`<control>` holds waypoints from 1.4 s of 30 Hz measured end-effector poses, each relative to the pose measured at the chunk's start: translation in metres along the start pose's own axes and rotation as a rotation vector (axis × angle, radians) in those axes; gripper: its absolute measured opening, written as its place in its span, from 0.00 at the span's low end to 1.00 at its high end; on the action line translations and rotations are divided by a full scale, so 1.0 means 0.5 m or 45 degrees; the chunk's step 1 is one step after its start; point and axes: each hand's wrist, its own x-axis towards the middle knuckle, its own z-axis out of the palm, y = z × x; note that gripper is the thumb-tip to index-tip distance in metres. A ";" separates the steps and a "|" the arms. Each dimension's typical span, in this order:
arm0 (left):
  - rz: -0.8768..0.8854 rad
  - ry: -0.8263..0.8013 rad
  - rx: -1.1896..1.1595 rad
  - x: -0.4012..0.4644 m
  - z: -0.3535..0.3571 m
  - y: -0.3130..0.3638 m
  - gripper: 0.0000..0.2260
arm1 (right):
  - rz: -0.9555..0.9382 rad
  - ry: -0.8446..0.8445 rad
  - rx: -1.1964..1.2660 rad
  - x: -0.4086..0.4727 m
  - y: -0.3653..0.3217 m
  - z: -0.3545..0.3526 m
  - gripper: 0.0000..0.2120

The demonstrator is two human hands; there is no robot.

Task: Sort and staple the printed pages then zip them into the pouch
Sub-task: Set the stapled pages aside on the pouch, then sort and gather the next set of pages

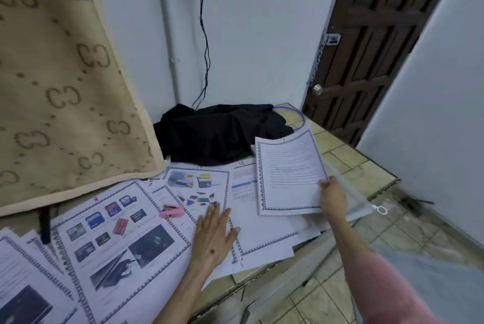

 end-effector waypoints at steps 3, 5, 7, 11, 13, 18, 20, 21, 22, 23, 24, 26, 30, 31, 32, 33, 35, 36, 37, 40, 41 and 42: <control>0.024 0.018 0.063 -0.003 0.005 -0.005 0.55 | -0.020 -0.003 -0.198 0.008 0.005 0.004 0.15; 0.023 0.018 0.072 -0.003 0.007 -0.007 0.56 | -0.097 -0.004 -0.473 0.011 0.015 0.010 0.18; 0.021 0.019 0.089 -0.005 0.008 -0.005 0.54 | -0.138 -0.014 -0.683 0.013 0.027 0.018 0.17; 0.003 -0.008 0.110 -0.007 0.008 -0.001 0.46 | -0.127 -0.056 -0.810 0.022 0.039 0.029 0.19; 0.004 -0.007 0.092 -0.008 0.006 0.002 0.44 | -0.103 -0.095 -0.836 0.022 0.033 0.029 0.18; -0.021 0.003 -0.071 -0.018 -0.004 0.006 0.46 | -0.065 -0.123 -0.717 -0.009 -0.031 0.052 0.21; -0.039 0.070 -0.240 -0.025 -0.020 0.002 0.41 | -0.193 -0.171 -0.602 -0.054 -0.080 0.088 0.22; -0.045 0.137 -0.303 -0.030 -0.030 -0.006 0.34 | -0.283 -0.200 -0.555 -0.085 -0.107 0.110 0.23; -0.059 0.219 -0.341 -0.035 -0.040 -0.021 0.27 | -0.378 -0.228 -0.517 -0.119 -0.134 0.133 0.23; -0.081 0.319 -0.358 -0.042 -0.050 -0.041 0.23 | -0.467 -0.261 -0.484 -0.156 -0.160 0.155 0.23; -0.124 0.416 -0.366 -0.052 -0.060 -0.065 0.20 | -0.547 -0.306 -0.451 -0.194 -0.186 0.176 0.23; -0.266 0.561 -0.347 -0.077 -0.077 -0.123 0.18 | -0.697 -0.429 -0.396 -0.268 -0.231 0.215 0.23; -0.562 0.532 -0.150 -0.125 -0.077 -0.221 0.24 | -0.882 -0.614 -0.343 -0.380 -0.279 0.269 0.23; -0.599 0.478 -0.095 -0.136 -0.073 -0.231 0.29 | -0.900 -0.655 -0.357 -0.397 -0.277 0.280 0.23; -0.616 0.425 -0.044 -0.143 -0.068 -0.238 0.34 | -0.916 -0.696 -0.385 -0.410 -0.271 0.289 0.25; -0.621 0.386 -0.002 -0.147 -0.062 -0.243 0.39 | -0.935 -0.724 -0.418 -0.421 -0.262 0.295 0.29; -0.631 0.369 0.057 -0.147 -0.056 -0.245 0.41 | -0.956 -0.720 -0.453 -0.429 -0.246 0.304 0.38; -0.643 0.364 0.078 -0.146 -0.054 -0.244 0.40 | -0.951 -0.705 -0.452 -0.429 -0.241 0.306 0.40; -0.654 0.357 0.088 -0.144 -0.055 -0.243 0.37 | -0.944 -0.695 -0.447 -0.428 -0.240 0.309 0.39; -0.646 0.354 0.078 -0.146 -0.058 -0.242 0.35 | -0.938 -0.673 -0.444 -0.429 -0.240 0.314 0.34; -0.641 0.361 0.072 -0.147 -0.059 -0.241 0.37 | -0.941 -0.670 -0.449 -0.429 -0.239 0.316 0.33; -0.639 0.368 0.061 -0.148 -0.060 -0.241 0.37 | -0.945 -0.665 -0.457 -0.429 -0.238 0.318 0.32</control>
